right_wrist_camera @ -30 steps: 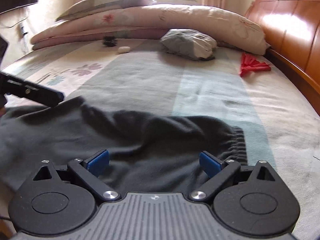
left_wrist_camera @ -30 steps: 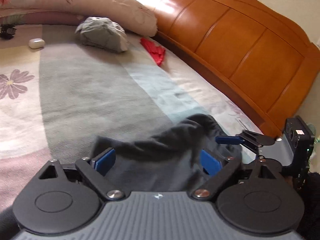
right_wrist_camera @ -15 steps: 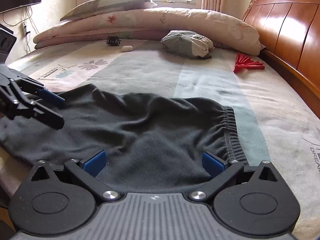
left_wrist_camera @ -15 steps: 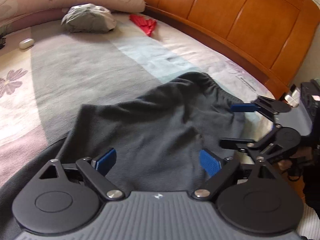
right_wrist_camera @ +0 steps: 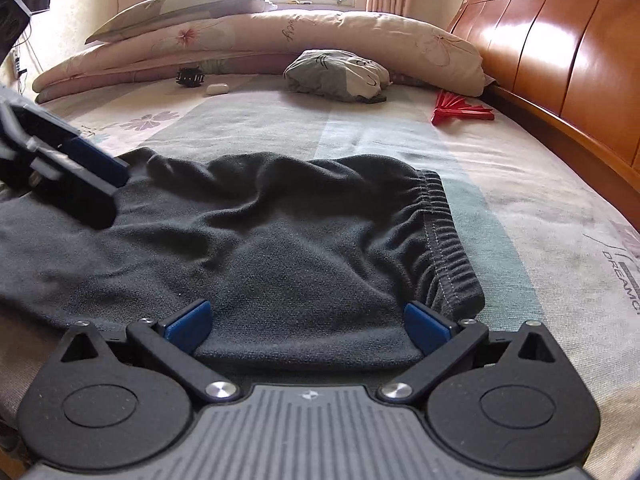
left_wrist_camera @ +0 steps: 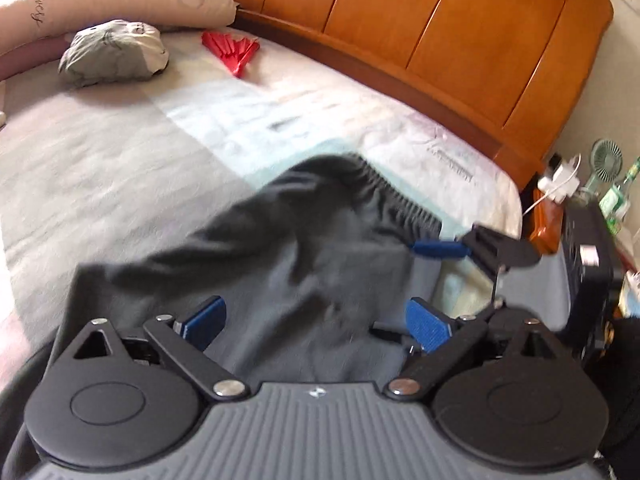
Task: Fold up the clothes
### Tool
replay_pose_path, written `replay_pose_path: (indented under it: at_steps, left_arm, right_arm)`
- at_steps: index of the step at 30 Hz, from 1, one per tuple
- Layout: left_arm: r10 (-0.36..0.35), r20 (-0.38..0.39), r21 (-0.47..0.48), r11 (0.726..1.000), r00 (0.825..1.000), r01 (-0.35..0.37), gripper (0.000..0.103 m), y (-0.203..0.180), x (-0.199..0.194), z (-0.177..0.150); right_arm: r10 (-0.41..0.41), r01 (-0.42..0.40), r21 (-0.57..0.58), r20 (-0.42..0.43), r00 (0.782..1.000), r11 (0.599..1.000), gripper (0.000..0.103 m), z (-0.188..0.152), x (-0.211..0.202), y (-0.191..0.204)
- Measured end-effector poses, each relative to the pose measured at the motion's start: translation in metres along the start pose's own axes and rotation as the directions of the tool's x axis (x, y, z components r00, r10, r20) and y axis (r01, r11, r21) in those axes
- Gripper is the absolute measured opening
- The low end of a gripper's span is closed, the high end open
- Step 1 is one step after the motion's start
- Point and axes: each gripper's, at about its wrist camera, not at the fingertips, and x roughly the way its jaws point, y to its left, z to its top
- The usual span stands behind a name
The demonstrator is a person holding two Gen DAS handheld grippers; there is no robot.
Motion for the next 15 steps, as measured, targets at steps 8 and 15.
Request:
replay_pose_path:
  at_steps: [8,15]
  left_arm:
    - [0.028,0.020,-0.186,0.982,0.999,-0.024,0.092,0.037,0.058,0.026]
    - [0.017,0.036,-0.187,0.982,0.999,-0.010,0.093,0.035,0.035,0.036]
  right_arm:
    - [-0.004,0.004,0.008,0.009,1.000,1.000,0.103,0.000,0.000,-0.001]
    - [-0.005,0.005,0.011,0.010,1.000,1.000,0.103,0.001,0.001,-0.001]
